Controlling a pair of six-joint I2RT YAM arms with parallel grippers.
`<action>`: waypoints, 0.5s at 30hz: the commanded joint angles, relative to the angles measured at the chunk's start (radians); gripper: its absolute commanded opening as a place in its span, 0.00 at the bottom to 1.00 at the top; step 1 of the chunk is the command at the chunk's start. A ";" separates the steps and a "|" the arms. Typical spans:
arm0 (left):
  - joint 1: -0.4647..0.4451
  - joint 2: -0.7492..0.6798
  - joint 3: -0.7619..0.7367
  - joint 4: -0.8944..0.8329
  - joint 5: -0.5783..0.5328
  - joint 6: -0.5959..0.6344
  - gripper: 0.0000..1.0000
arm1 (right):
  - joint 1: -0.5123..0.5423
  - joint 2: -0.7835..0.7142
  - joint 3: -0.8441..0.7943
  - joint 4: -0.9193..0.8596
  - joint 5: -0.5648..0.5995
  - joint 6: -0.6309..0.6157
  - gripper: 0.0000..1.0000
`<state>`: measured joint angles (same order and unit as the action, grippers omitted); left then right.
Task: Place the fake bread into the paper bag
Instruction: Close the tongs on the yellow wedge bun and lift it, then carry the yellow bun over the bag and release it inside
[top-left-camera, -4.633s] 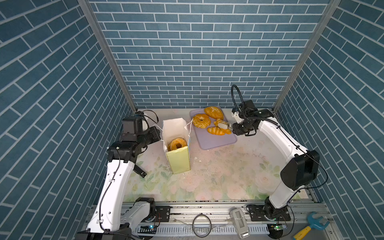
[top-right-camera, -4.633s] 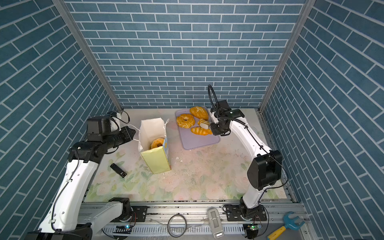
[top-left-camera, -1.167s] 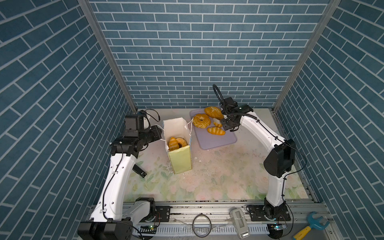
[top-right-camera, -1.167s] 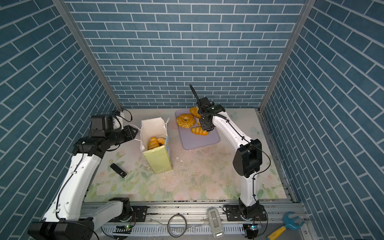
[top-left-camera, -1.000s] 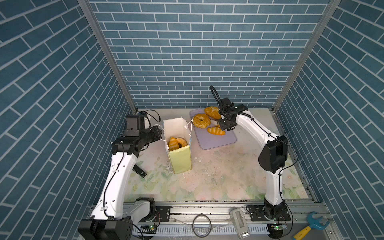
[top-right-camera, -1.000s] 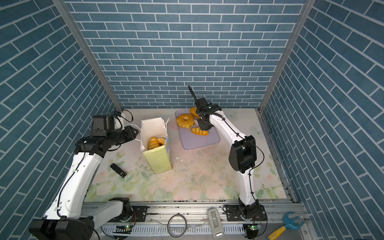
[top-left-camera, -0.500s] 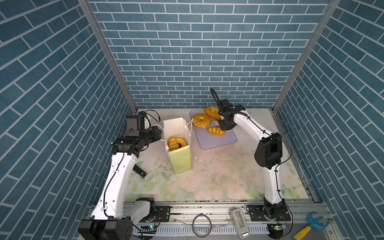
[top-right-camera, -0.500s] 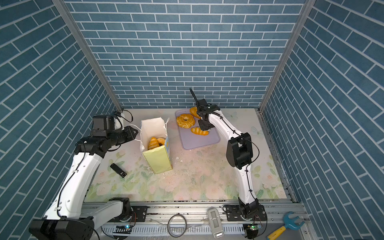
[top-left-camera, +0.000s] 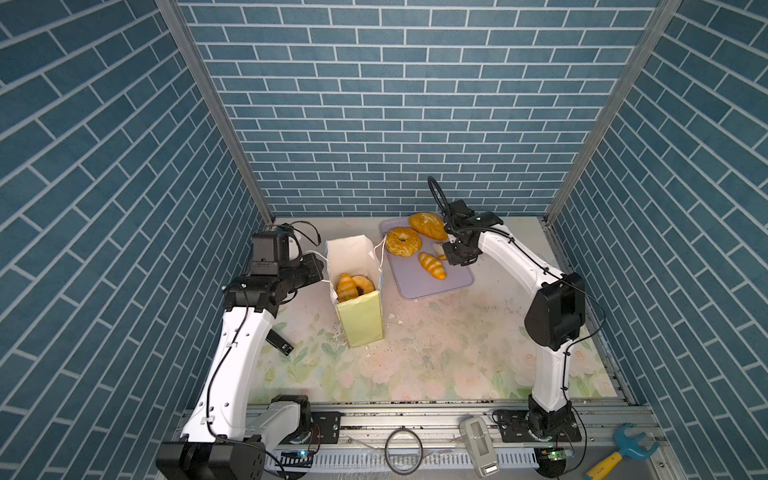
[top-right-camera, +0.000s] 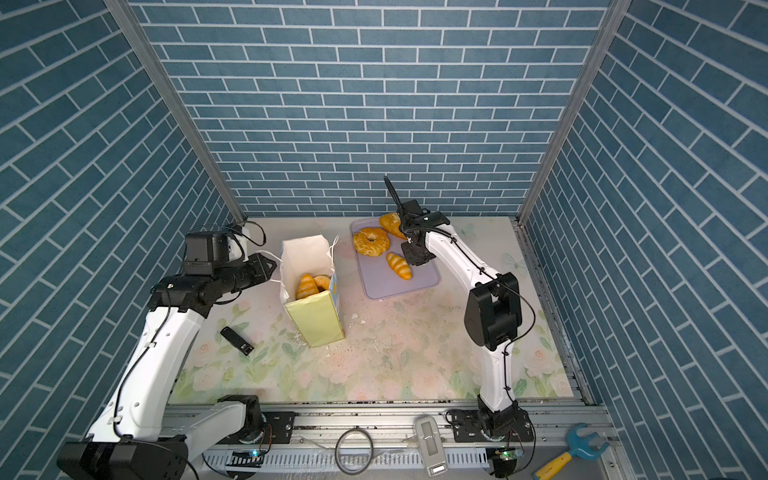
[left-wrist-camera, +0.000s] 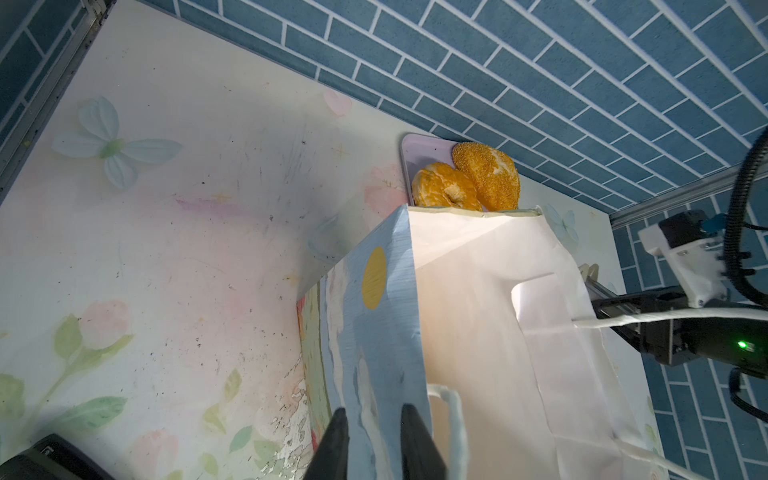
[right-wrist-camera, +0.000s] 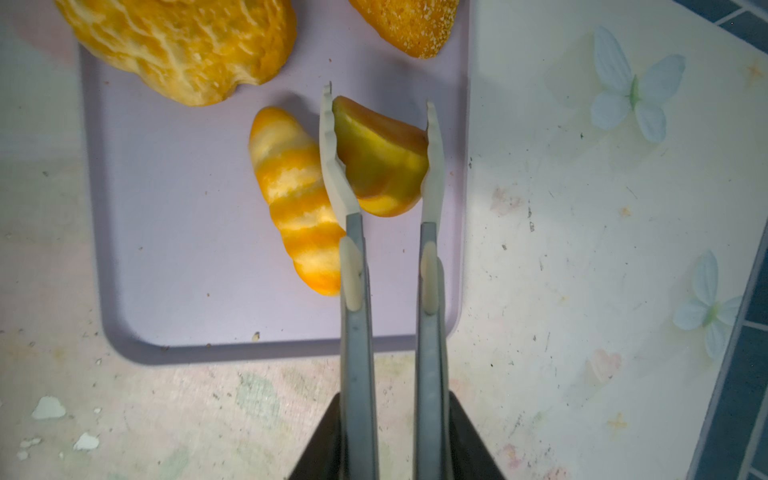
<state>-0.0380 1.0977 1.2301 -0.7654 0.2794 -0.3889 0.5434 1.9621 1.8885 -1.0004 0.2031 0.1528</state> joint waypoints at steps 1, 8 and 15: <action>-0.002 -0.023 0.010 0.009 0.017 -0.005 0.25 | 0.022 -0.131 -0.028 0.034 -0.034 0.004 0.26; -0.002 -0.036 -0.002 0.011 0.022 -0.011 0.25 | 0.076 -0.304 -0.086 0.040 -0.072 0.033 0.26; -0.002 -0.052 -0.010 0.004 0.023 -0.016 0.25 | 0.134 -0.424 -0.048 0.026 -0.046 0.001 0.25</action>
<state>-0.0387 1.0630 1.2297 -0.7654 0.2943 -0.3969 0.6609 1.5913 1.8038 -0.9890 0.1360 0.1577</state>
